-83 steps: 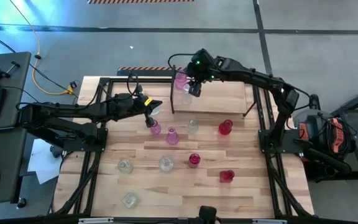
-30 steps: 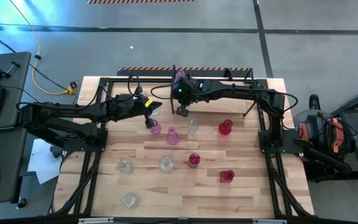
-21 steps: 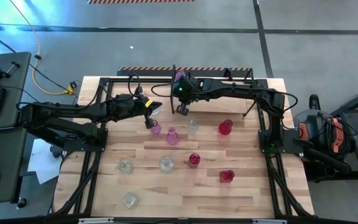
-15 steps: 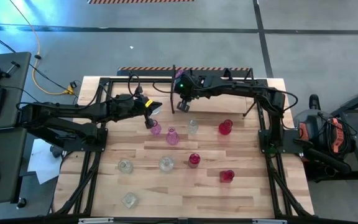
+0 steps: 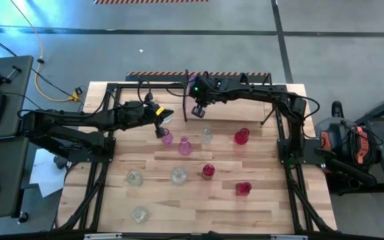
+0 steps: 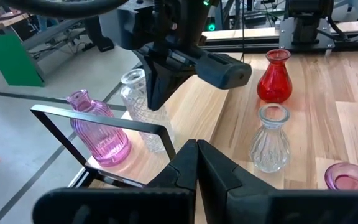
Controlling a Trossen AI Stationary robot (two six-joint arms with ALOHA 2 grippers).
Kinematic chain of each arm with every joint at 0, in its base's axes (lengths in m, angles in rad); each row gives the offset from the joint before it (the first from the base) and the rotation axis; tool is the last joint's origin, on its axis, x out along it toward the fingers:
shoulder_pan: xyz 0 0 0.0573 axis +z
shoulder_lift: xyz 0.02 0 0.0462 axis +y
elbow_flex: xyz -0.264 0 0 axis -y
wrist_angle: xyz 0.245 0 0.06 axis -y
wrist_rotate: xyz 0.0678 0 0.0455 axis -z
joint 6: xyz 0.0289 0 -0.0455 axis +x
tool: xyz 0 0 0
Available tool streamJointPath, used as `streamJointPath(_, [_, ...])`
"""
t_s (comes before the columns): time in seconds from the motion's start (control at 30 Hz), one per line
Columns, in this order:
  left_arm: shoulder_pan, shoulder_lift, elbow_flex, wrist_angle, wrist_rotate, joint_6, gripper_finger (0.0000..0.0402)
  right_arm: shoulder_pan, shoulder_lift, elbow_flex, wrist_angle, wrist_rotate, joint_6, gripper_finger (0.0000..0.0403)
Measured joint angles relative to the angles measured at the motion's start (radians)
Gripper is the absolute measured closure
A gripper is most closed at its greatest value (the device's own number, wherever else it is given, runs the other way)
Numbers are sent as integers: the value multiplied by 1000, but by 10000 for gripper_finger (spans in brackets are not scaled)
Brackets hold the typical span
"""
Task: Sort vases onto shelf
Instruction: Put the transparent vase on the shelf
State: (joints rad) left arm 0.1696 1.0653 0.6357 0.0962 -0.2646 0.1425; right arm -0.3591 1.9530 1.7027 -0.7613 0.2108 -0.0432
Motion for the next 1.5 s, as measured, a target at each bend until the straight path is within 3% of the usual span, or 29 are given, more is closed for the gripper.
streamJointPath(1.5, [0, 0, 0, -24, 0, 0, 401, -75, 0, 0, -17, 77, -7, 403])
